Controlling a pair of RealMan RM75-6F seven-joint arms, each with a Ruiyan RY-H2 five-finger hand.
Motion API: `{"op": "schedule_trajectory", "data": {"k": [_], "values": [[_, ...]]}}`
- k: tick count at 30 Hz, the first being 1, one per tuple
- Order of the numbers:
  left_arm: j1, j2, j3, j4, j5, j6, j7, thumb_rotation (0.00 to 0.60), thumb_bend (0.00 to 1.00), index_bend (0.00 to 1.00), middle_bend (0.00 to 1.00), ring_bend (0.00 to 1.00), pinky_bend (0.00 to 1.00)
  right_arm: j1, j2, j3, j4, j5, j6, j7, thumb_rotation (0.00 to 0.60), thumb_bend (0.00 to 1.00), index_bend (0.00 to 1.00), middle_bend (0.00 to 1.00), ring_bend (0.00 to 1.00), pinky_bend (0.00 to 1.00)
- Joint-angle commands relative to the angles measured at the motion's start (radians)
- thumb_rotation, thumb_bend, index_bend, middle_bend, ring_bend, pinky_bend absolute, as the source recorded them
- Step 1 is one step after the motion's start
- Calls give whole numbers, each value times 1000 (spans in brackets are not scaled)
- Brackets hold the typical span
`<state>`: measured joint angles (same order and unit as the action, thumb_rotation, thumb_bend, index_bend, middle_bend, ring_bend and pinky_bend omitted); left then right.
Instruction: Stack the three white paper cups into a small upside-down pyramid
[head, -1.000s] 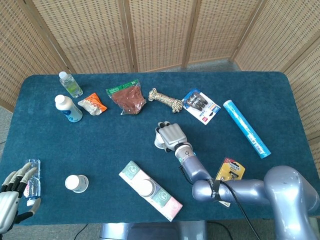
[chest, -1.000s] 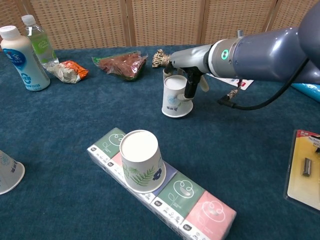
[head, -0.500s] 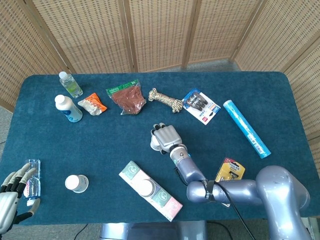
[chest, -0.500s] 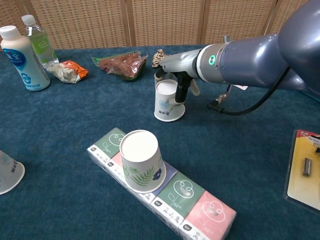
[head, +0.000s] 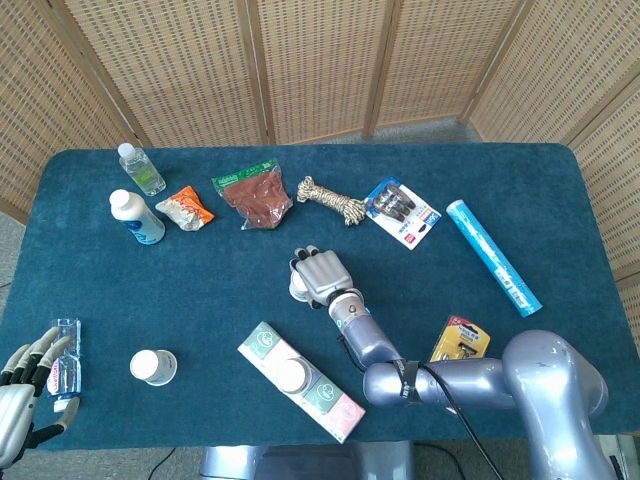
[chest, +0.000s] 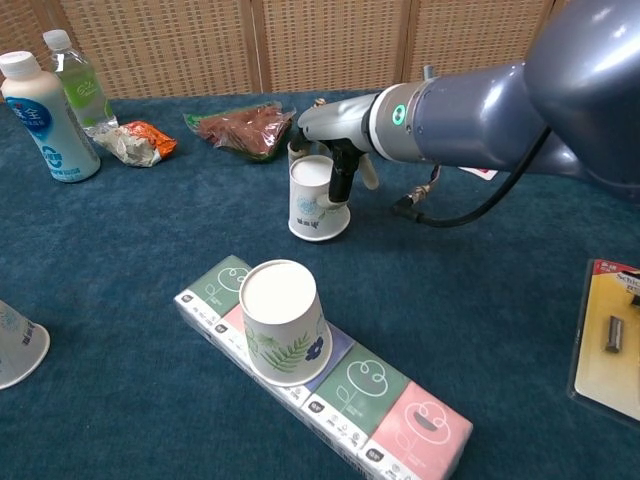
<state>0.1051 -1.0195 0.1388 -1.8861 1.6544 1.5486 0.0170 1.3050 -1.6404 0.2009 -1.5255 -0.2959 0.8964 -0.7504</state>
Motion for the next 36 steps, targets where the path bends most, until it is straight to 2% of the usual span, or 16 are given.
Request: {"op": "schedule_trajectory", "data": {"k": [1,7,16,27,36], "values": [[0,0,0,-1,-1,-1,1,600,445,27,0,0,0,3,-5,-4,7,6,-5,-2,600,455,244,132,86,584],[0,1,-2,-4,-1,-1,6,600,445,26,0,0,0,4,3,-15,0,6,2,-10,600,452,134,73,28,447],[-14,6,-7,-21,15,-12,28,600,445,13,0,0,0,-10,66,-40,-78,12,31,-26,600,454,13,1,0,317],[-83,35,-22,-85,62,-87,112,600,446,0,0,0,0,-111,235,-94,-245,-46,125,22,600,463,0,0,0,273],[-187,42,-52,-159,81,-224,223,600,448,0,0,0,0,-226,331,-114,-311,-186,204,120,600,497,0,0,0,244]]}}
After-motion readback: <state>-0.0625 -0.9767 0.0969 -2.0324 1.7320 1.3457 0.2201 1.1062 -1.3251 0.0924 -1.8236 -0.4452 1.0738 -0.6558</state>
